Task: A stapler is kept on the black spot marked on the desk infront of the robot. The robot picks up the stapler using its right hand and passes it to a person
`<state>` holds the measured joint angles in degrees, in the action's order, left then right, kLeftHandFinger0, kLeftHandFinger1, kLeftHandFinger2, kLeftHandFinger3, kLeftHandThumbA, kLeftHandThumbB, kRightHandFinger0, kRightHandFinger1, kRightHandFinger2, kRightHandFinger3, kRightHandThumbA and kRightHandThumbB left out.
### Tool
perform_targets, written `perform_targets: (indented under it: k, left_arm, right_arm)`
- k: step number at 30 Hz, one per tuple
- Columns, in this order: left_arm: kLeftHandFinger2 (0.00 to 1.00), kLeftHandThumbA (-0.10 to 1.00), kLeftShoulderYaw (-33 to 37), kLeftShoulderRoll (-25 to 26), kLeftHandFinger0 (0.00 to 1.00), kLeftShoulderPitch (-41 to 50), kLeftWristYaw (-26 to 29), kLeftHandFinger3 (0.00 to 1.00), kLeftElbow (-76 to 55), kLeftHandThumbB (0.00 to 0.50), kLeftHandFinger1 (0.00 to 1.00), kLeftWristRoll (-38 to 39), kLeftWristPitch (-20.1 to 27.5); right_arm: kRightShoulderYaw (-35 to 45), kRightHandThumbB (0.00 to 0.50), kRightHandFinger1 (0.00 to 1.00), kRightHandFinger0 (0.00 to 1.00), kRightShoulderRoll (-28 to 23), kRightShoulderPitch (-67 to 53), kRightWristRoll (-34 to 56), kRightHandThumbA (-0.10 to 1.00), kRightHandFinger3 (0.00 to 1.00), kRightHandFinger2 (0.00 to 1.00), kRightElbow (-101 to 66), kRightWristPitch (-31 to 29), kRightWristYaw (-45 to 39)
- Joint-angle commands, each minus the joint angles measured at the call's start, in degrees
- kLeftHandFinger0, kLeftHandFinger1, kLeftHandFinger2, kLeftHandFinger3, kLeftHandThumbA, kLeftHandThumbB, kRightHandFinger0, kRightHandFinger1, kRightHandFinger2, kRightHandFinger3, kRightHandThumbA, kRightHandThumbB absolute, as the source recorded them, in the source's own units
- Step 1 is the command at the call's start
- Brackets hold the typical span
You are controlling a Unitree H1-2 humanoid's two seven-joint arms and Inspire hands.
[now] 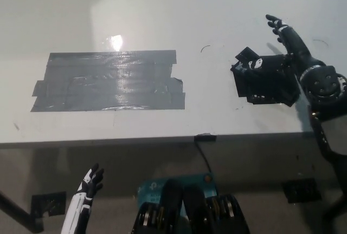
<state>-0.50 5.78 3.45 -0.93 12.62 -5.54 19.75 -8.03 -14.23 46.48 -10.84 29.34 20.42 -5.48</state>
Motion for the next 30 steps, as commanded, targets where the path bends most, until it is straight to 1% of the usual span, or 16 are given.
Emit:
perform_targets:
  k: [1,6,14,15,16,20,26,27,30]
  left_arm:
    - [1.0,1.0,-0.15,0.3,1.0,0.09,0.52,1.0,-1.26,0.5,1.0,0.09,2.01]
    - [1.0,1.0,-0.22,0.53,1.0,0.07,0.22,1.0,-1.37,0.5,1.0,0.44,1.67]
    - [1.0,1.0,-0.17,0.42,1.0,0.08,0.14,1.0,-1.13,0.5,1.0,0.67,2.16]
    - [1.0,1.0,-0.17,0.42,1.0,0.07,0.14,1.0,-1.12,0.5,1.0,0.67,2.16]
    - [1.0,1.0,-0.15,0.48,1.0,0.09,0.23,1.0,-1.12,0.5,1.0,0.44,2.22]
    - [1.0,1.0,-0.09,0.53,1.0,-0.02,0.31,1.0,-1.14,0.5,1.0,0.15,2.21]
    - [1.0,1.0,0.02,0.44,1.0,-0.06,-0.54,1.0,-1.41,0.489,1.0,1.53,2.13]
    - [1.0,1.0,0.05,0.46,1.0,-0.05,-0.53,1.0,-1.44,0.487,1.0,1.46,2.16]
    - [1.0,1.0,0.11,0.46,1.0,-0.19,-0.34,1.0,-1.43,0.498,1.0,1.01,2.05]
  right_arm:
    - [-1.72,0.266,1.0,1.0,-0.25,2.75,-3.49,1.0,1.0,1.0,0.42,-1.96,1.8]
    - [-2.92,0.271,1.0,1.0,-0.86,2.33,-4.88,1.0,1.0,1.0,2.87,-3.37,2.4]
    - [-4.16,0.267,1.0,1.0,-1.4,1.61,-6.49,1.0,1.0,1.0,2.78,-3.4,1.7]
    - [-4.15,0.253,1.0,1.0,-1.4,1.6,-6.5,1.0,1.0,1.0,2.78,-3.41,1.71]
    - [-4.19,0.258,1.0,1.0,-1.33,1.57,-6.73,1.0,1.0,1.0,3.25,-3.55,1.93]
    - [-3.96,0.25,1.0,1.0,-1.3,1.98,-6.72,1.0,1.0,1.0,5.1,-4.02,1.93]
    - [-3.25,0.273,1.0,1.0,-1.08,2.06,-5.66,1.0,1.0,1.0,7.52,-4.49,1.06]
    - [-3.23,0.271,1.0,1.0,-1.03,1.95,-5.65,1.0,1.0,1.0,7.52,-4.47,1.09]
    - [-3.09,0.279,1.0,1.0,-0.87,1.84,-5.44,1.0,1.0,1.0,7.99,-4.67,1.02]
